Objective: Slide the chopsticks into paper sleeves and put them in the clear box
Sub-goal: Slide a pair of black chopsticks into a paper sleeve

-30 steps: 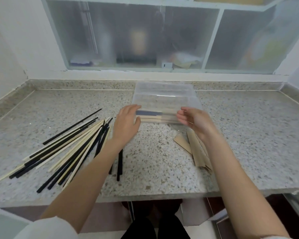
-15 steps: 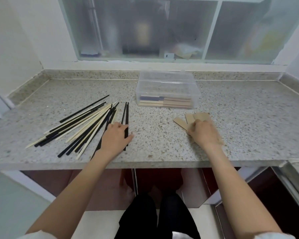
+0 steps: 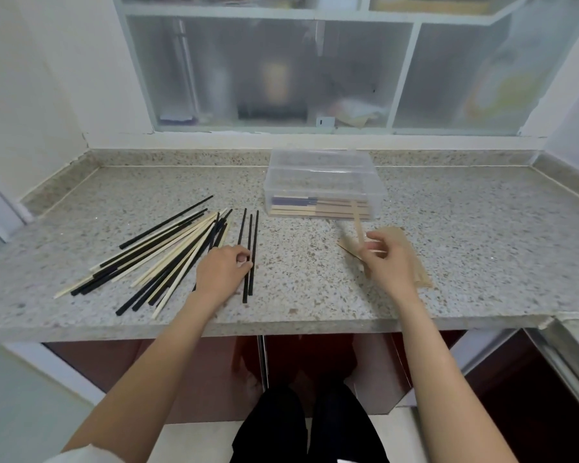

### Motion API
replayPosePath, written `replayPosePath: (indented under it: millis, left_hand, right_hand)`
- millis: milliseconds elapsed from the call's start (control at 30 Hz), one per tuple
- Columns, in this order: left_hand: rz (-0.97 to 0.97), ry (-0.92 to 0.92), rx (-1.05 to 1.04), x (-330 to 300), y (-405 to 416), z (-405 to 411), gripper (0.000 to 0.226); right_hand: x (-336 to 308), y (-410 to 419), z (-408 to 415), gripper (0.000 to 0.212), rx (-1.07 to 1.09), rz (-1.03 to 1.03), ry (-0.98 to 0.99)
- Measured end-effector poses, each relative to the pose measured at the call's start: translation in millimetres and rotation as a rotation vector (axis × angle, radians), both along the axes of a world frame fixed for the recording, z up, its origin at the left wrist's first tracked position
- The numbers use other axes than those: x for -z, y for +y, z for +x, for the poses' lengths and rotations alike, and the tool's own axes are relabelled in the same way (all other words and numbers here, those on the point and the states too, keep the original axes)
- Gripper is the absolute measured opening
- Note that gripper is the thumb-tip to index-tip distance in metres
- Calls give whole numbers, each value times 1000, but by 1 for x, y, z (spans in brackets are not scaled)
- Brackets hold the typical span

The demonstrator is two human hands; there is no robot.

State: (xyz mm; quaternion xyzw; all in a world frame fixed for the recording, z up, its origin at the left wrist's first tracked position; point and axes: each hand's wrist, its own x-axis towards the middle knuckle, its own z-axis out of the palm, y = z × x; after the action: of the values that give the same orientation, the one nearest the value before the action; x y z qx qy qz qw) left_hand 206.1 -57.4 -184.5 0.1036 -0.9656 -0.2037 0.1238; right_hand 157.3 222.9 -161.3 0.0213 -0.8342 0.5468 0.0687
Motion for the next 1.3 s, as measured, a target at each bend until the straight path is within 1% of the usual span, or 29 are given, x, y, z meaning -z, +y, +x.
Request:
replayPosePath:
  millis: [33, 100, 200, 233, 300, 333, 400, 467, 533, 600, 700, 733, 800, 833, 867, 967, 1033, 1167, 1233, 1300]
  left_hand:
    - [25, -8, -13, -2, -1, -1, 29]
    - [50, -34, -40, -6, -2, -3, 31]
    - [-10, -75, -82, -9, 0, -6, 29]
    - [-65, -98, -95, -11, 1, -7, 28]
    - [-187, -151, -111, -15, 6, -12, 28]
    - [-214, -169, -116, -18, 7, -15, 27]
    - [-182, -199, -123, -22, 6, -21, 23]
    - [-89, -215, -133, -24, 4, -23, 21]
    - [24, -185, -141, -24, 3, -19, 17]
    - [184, -116, -153, -25, 3, -9, 11]
    - [449, 25, -131, -27, 6, 11, 12]
    - [572, 62, -108, -30, 10, 17, 12]
    - [918, 63, -18, -36, 20, 28, 16]
    - [1031, 37, 42, -40, 26, 32, 18]
    - [1062, 12, 104, -43, 32, 36, 18]
    - [910, -24, 237, -43, 39, 45, 16]
    - [788, -18, 268, -39, 36, 48, 15]
    - [683, -7, 295, -30, 36, 50, 14]
    - [597, -18, 307, -28, 40, 50, 14]
    - [509, -30, 327, -25, 43, 50, 15]
  right_hand:
    - [2, -1, 3, 33, -21, -162, -67]
    - [10, -2, 8, 34, -49, -401, -187]
    - [22, 0, 12, 46, -106, -674, -304]
    - [24, 1, 13, 49, -115, -724, -313]
    - [23, 1, 14, 47, -110, -774, -307]
    - [23, 1, 14, 45, -102, -793, -304]
    - [22, 0, 15, 40, -97, -815, -300]
    - [22, 0, 16, 38, -90, -813, -299]
    - [22, 1, 17, 39, -92, -818, -299]
    - [21, 2, 18, 38, -94, -870, -303]
    - [20, 1, 21, 35, -120, -954, -310]
    - [20, 0, 22, 36, -133, -978, -314]
    - [18, -3, 24, 40, -158, -1036, -340]
    - [18, -4, 24, 41, -169, -1069, -357]
    - [17, -5, 25, 42, -182, -1097, -369]
    - [13, -10, 32, 42, -224, -1159, -361]
    - [10, -13, 36, 42, -236, -1189, -330]
    - [8, -1, 40, 41, -193, -1310, -270]
    - [10, 6, 40, 37, -134, -1302, -237]
    - [11, 11, 40, 33, -64, -1247, -209]
